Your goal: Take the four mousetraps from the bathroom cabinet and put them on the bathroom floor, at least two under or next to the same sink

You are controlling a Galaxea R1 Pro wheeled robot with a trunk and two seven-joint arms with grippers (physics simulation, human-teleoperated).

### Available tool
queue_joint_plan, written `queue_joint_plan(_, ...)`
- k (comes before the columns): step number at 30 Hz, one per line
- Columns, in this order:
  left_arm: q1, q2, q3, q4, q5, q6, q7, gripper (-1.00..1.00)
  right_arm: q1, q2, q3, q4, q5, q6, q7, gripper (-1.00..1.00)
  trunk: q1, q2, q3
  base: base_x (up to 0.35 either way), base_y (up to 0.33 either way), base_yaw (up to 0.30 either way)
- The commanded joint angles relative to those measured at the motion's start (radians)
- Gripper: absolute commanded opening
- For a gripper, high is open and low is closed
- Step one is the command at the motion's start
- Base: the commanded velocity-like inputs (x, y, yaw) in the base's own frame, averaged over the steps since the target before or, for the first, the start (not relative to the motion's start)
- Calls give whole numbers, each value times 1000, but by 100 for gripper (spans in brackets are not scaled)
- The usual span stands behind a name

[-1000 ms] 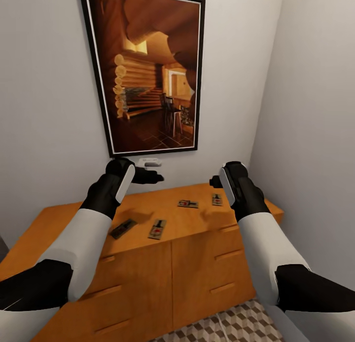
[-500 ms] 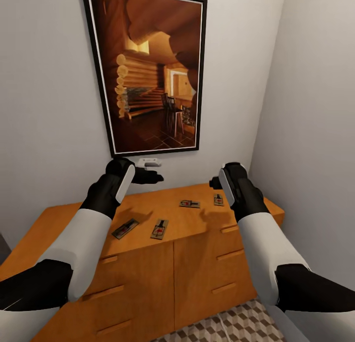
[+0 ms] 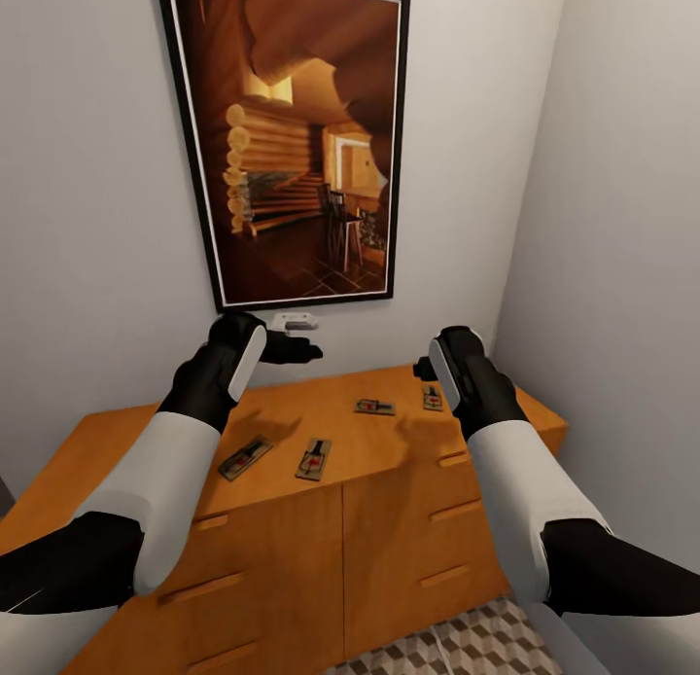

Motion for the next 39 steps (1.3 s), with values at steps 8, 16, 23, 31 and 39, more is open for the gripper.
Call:
queue_joint_plan(8,-1,0,0,6,1,3,-1,100,-1,1,-4,3,1,4,-6,100,0,-1,-1,224,0,0)
queue_joint_plan(16,-1,0,0,7,2,4,-1,100,-1,1,-5,3,1,4,-8,100,0,-1,-1,58,0,0)
queue_joint_plan(23,-1,-1,0,8,4,4,-1,100,-18,1,-7,11,0,4,-8,100,0,-1,-1,12,0,0)
queue_joint_plan(31,-1,-1,0,9,4,4,-1,100,-36,1,-9,59,-2,4,-10,100,0,-1,-1,3,0,0)
queue_joint_plan(39,-1,-1,0,16,4,4,-1,100,-40,1,-10,108,-3,4,-11,100,0,-1,-1,0,0,0)
